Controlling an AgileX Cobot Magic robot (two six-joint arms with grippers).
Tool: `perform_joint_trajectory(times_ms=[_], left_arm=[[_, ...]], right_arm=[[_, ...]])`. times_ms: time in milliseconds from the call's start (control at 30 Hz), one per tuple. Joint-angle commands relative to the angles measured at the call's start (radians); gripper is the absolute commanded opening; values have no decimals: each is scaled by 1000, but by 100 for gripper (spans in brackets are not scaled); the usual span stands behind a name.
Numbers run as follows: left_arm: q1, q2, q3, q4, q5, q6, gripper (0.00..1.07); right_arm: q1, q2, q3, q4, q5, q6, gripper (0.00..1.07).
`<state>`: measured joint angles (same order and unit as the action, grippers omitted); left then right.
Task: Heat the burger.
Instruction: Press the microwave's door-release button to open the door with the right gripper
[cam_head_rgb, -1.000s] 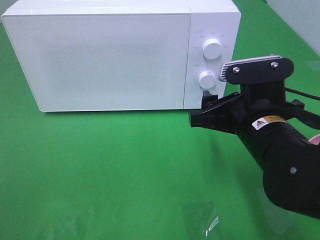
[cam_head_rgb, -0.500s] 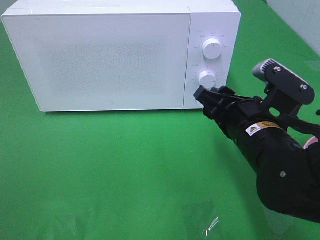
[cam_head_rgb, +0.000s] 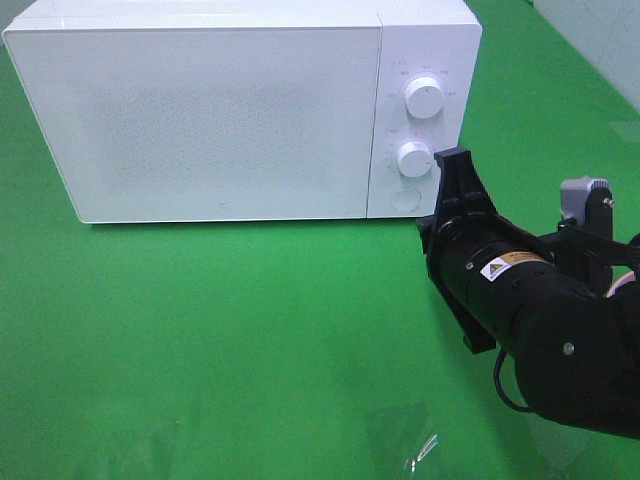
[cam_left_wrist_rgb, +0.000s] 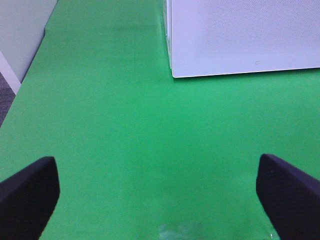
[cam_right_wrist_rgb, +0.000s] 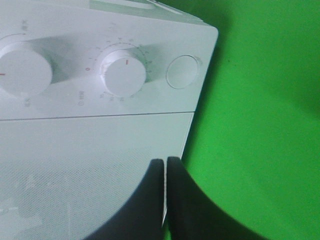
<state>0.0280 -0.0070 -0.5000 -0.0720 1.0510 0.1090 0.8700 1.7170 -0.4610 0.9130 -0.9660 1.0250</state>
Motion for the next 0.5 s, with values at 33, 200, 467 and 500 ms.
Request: perform_joint_trajectory(times_ms=[33, 200, 467, 500], left_arm=[[4, -22, 4, -11, -14, 1, 100], [4, -22, 4, -11, -14, 1, 100], [4, -22, 4, -11, -14, 1, 100], [4, -22, 4, -11, -14, 1, 100]], right_arm=[[-27, -1, -7, -20, 41, 55, 0], [-107, -1, -7, -109, 77, 134, 0], [-185, 39, -19, -177, 109, 204, 0], [-185, 54, -26, -187, 108, 215, 0]])
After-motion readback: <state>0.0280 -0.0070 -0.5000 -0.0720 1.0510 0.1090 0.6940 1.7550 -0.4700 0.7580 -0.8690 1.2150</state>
